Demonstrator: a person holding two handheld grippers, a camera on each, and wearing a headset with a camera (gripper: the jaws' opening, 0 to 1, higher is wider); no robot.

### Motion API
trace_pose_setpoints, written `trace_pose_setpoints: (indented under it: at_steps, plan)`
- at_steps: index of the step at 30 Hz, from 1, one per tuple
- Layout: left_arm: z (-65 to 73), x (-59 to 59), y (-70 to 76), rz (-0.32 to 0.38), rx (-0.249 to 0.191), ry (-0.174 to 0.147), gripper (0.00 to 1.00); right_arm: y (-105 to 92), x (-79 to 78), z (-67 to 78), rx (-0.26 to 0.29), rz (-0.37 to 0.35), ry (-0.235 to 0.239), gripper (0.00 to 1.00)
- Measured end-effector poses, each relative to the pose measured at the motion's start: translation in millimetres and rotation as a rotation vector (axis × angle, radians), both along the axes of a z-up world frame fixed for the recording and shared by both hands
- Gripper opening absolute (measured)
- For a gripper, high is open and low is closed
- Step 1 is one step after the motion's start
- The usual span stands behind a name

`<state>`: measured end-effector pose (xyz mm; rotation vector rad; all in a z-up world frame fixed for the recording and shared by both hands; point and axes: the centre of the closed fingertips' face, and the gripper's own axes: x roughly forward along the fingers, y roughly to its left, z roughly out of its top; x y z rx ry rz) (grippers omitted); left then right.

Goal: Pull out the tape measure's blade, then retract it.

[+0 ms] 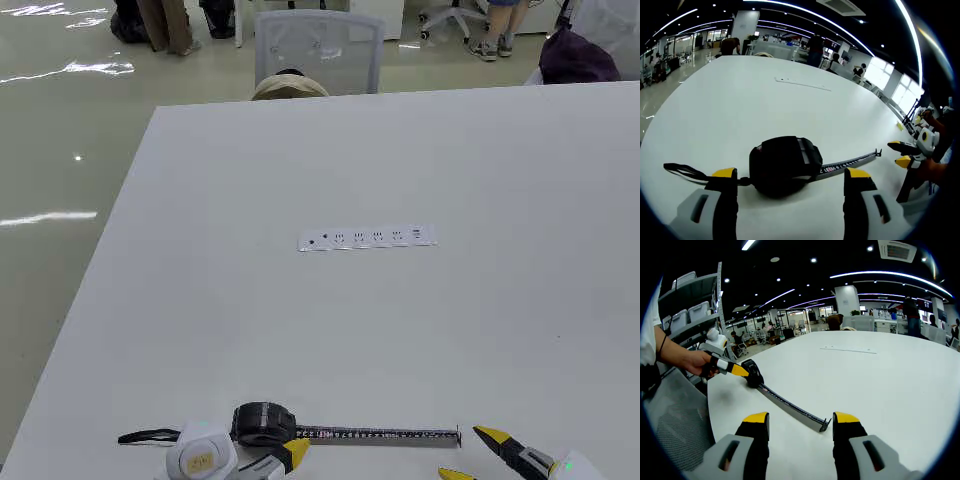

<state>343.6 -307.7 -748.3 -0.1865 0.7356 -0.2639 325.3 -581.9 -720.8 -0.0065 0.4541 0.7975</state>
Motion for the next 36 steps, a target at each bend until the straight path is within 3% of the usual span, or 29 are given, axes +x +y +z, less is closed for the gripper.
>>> trace_pose_setpoints:
  at_steps: [18,36]
  plan:
    - [-5.5,7.3,0.2,0.039,0.027,0.022,0.86,-2.5,9.7,-0.4,-0.009,0.035,0.004,0.50]
    - [-8.5,11.5,-6.2,0.075,0.016,0.051,0.83,-2.4,15.0,-5.6,-0.018,0.080,0.025,0.48]
